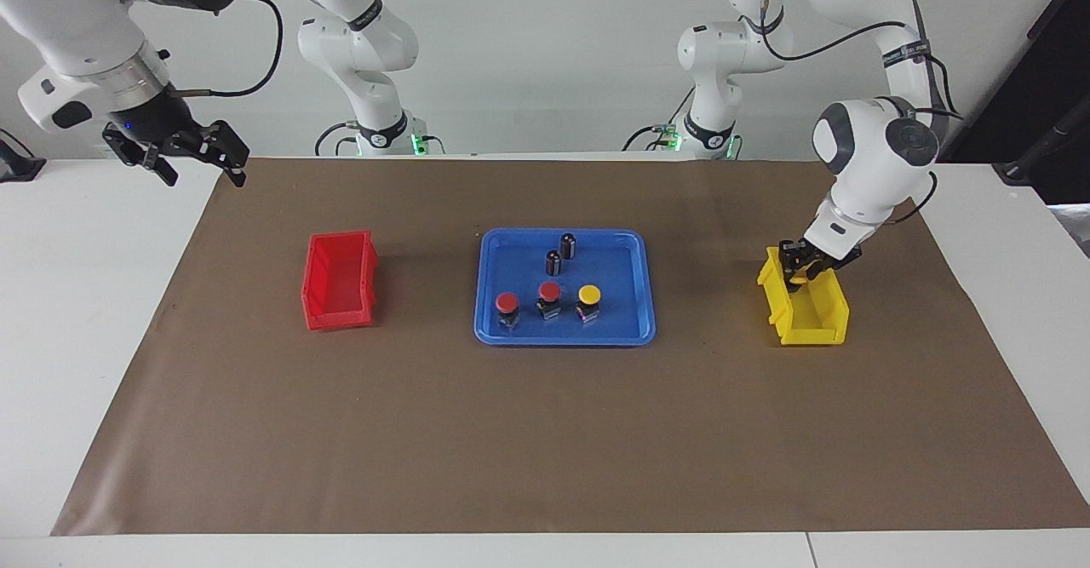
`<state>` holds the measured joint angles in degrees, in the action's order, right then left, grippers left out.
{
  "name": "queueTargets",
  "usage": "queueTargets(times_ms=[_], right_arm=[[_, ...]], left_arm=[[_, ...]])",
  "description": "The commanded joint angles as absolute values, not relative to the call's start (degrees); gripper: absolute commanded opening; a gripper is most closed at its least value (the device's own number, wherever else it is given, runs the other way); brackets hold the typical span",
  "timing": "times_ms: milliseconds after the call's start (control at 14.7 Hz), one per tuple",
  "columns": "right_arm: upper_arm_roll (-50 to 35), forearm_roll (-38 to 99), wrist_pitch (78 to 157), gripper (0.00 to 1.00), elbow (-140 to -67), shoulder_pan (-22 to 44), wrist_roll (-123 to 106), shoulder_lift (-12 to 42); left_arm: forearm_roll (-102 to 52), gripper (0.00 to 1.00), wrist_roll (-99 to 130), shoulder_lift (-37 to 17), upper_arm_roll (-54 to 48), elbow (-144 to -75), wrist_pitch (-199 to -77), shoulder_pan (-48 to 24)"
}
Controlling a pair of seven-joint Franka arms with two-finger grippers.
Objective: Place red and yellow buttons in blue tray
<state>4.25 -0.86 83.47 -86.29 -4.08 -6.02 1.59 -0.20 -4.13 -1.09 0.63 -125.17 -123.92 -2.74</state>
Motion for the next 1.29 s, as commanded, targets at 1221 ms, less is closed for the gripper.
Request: queueTargets(times_ms=[1221], right_arm=[[3.6,-1.2,84.2,1.0,-87.9,-4.9,-7.0,0.3]], left_arm=[[-0.7,0.58,-3.4,0.8,1.1,-128.5,-126.7,-2.7]])
